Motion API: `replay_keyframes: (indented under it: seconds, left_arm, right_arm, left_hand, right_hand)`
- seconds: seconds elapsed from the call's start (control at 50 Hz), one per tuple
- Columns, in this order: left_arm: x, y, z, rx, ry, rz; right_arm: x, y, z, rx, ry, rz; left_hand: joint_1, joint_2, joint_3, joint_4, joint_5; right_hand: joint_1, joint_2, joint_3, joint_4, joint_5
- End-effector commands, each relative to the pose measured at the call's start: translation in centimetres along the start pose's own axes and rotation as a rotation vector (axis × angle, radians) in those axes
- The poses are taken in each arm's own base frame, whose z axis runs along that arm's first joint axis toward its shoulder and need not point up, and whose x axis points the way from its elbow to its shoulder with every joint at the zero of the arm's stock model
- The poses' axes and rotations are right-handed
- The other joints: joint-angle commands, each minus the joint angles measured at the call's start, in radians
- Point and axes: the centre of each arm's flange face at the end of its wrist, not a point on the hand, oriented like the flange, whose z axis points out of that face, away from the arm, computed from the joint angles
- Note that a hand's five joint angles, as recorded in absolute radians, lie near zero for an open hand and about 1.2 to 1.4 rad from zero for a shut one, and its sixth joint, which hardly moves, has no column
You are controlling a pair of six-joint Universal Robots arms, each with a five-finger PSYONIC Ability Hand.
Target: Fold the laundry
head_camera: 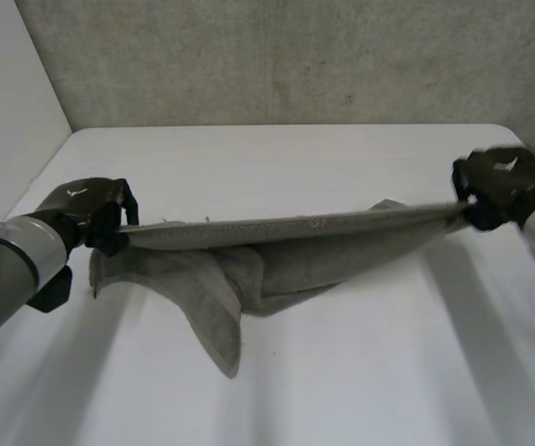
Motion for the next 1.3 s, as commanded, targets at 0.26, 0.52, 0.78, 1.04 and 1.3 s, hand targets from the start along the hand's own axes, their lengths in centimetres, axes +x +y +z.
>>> replay_keyframes:
  seconds: [0.26, 0.52, 0.78, 1.04, 1.3]
  left_arm:
    - [1.7, 1.2, -5.2, -0.228, 0.09, 0.317]
    - [1.2, 4.6, 3.8, -0.32, 0.109, 0.332]
    - [1.2, -18.4, 5.5, 0.724, -0.181, 0.366]
    - [2.4, -13.9, 4.2, 0.747, -0.164, 0.358]
    - [1.8, 1.9, 8.0, 0.354, -0.097, 0.372]
  right_arm:
    - [-0.2, -2.6, -6.6, -0.26, -0.189, -0.355]
    - [-2.3, 2.2, 1.3, -0.363, -0.198, -0.419]
    - [5.1, -15.3, 5.8, 0.528, 0.469, -0.32]
    - [3.1, -11.5, 5.4, 0.54, 0.413, -0.322]
    - [-5.0, 2.1, 5.9, 0.248, -0.059, -0.302]
  left_hand:
    - [0.214, 0.178, 0.18, 0.176, 0.201]
    - [0.214, 0.178, 0.18, 0.176, 0.201]
    - [0.214, 0.178, 0.18, 0.176, 0.201]
    - [0.214, 0.178, 0.18, 0.176, 0.201]
    - [0.214, 0.178, 0.18, 0.176, 0.201]
  right_hand:
    - [0.418, 0.22, 0.214, 0.207, 0.249]
    - [0.418, 0.22, 0.214, 0.207, 0.249]
    - [0.418, 0.22, 0.214, 0.207, 0.249]
    - [0.418, 0.22, 0.214, 0.207, 0.249]
    - [0.418, 0.22, 0.214, 0.207, 0.249]
